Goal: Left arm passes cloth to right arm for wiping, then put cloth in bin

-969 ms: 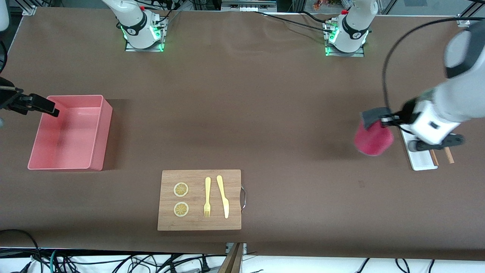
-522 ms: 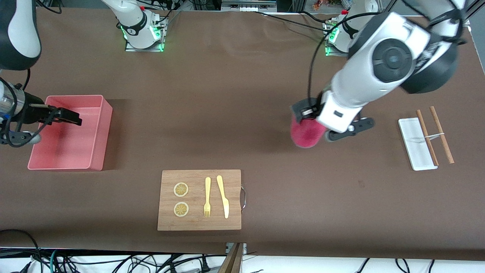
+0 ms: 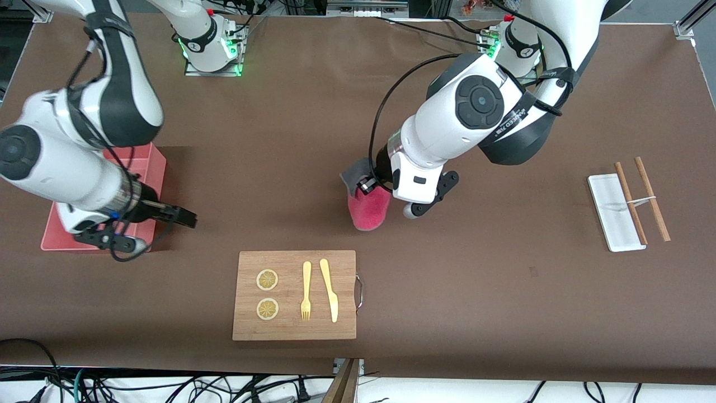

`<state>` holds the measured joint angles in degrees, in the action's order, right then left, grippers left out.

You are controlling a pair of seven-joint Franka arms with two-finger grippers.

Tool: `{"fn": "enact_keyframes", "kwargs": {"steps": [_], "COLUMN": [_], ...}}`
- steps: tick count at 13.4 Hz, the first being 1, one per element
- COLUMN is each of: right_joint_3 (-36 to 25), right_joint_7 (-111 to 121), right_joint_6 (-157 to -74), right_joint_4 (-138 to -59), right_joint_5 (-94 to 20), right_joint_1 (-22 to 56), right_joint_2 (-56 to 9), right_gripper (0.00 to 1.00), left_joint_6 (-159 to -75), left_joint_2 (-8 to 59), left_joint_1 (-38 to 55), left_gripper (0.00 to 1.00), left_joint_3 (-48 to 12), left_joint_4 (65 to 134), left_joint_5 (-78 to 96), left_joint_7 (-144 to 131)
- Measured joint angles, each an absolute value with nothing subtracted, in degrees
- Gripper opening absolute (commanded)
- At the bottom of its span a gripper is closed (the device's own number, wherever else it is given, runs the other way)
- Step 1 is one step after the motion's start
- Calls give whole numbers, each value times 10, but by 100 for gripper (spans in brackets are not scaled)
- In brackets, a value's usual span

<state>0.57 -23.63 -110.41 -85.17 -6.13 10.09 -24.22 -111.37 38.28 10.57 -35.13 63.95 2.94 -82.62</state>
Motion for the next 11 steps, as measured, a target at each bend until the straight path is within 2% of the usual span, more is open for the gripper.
{"fn": "enact_keyframes", "kwargs": {"steps": [7,11], "right_joint_3": [6,6], "right_joint_7": [-382,-458], "right_joint_6": [-1208,-1269], "right_joint_4": [-851,-851], "right_joint_5": [-111,-197], "right_joint_1": [144,174], "right_joint_2": [-290,-304], "right_gripper": [100,100], "left_joint_6": [-1226,-1265], "left_joint_2": [395,410], "left_joint_1": [118,127], "left_gripper": [0,0], "left_joint_3": [-349,-349], "left_joint_4": [634,634], "left_joint_5": [122,124], "left_joint_7": [-910,-930]}}
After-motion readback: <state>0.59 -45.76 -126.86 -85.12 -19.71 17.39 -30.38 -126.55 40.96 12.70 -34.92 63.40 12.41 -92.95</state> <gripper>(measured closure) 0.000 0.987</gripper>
